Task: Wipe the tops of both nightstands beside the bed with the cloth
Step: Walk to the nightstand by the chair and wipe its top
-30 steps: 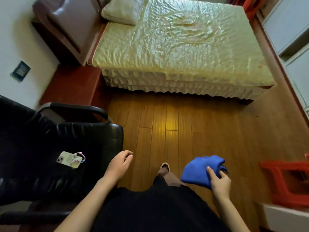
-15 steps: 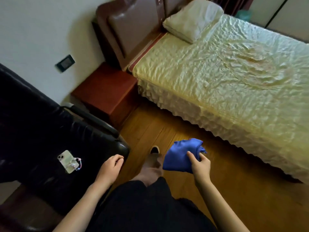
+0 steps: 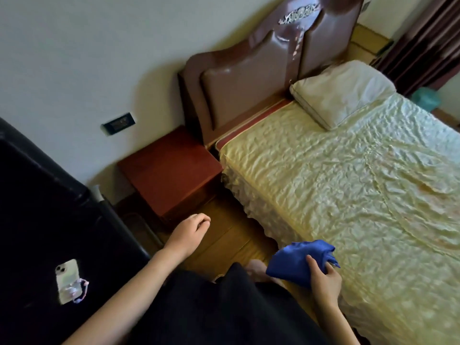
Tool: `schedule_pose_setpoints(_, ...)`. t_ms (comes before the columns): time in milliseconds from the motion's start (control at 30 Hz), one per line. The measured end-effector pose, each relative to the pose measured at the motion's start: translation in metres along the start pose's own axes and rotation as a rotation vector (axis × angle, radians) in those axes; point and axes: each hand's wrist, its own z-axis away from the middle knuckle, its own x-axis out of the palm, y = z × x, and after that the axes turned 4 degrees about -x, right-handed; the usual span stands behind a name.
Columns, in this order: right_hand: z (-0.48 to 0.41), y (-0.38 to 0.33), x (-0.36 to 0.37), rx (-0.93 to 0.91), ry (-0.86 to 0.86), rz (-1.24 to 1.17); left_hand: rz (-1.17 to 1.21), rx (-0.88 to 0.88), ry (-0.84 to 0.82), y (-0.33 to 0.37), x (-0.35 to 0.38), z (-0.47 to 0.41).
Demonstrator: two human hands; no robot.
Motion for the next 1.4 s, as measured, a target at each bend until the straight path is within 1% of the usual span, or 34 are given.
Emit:
schedule_pose_setpoints(167, -0.086, -0.053, 0.043, -0.094, -0.133, 0.120, 0.074, -0.097, 0.074, 0.012, -0.002, -0.046)
schedule_pose_setpoints(333, -0.156, -0.106, 0.120, -0.146, -0.382, 0.253, 0.189, -0.262, 0.242, 0.014, -0.005, -0.073)
schedule_pose_setpoints(500, -0.192, -0.163, 0.217, -0.254, -0.631, 0.373, 0.300, -0.473, 0.408, 0.009, -0.007, -0.087)
schedule_pose_setpoints(633, -0.200, -0.188, 0.297, -0.322, -0.788, 0.440, 0.370, -0.605, 0.477, -0.012, -0.011, -0.099)
schedule_pose_setpoints(733, -0.203, -0.188, 0.355, -0.356, -0.856, 0.511, 0.383, -0.683, 0.507, -0.035, -0.011, -0.114)
schedule_pose_setpoints(867, -0.209, -0.158, 0.436, -0.386, -0.919, 0.526, 0.354, -0.729, 0.557, -0.090, -0.010, -0.160)
schedule_pose_setpoints(933, -0.213, -0.137, 0.477, -0.393, -0.965, 0.516, 0.274, -0.716, 0.562, -0.124, -0.009, -0.191)
schedule_pose_setpoints(1000, -0.219, -0.115, 0.515, -0.356, -1.032, 0.472, 0.177, -0.699, 0.591, -0.156, -0.007, -0.224)
schedule_pose_setpoints(1100, -0.240, -0.075, 0.562, -0.374, -1.045, 0.453, 0.030, -0.628, 0.643, -0.202, -0.001, -0.275)
schedule_pose_setpoints(1167, -0.258, -0.047, 0.582, -0.406, -0.995, 0.475, -0.089, -0.585, 0.663, -0.232, 0.004, -0.300)
schedule_pose_setpoints(1200, -0.269, -0.033, 0.588, -0.432, -0.956, 0.500, -0.141, -0.590, 0.683, -0.246, 0.009, -0.307)
schedule_pose_setpoints(1233, -0.279, -0.021, 0.591, -0.469, -0.912, 0.533, -0.176, -0.626, 0.716, -0.259, 0.014, -0.312)
schedule_pose_setpoints(1300, -0.298, -0.004, 0.592, -0.555, -0.814, 0.608, -0.162, -0.777, 0.791, -0.283, 0.027, -0.315)
schedule_pose_setpoints(1367, -0.310, 0.004, 0.587, -0.604, -0.759, 0.664, -0.058, -0.922, 0.817, -0.299, 0.039, -0.314)
schedule_pose_setpoints(1400, -0.312, 0.005, 0.584, -0.632, -0.734, 0.704, -0.003, -0.961, 0.811, -0.305, 0.044, -0.314)
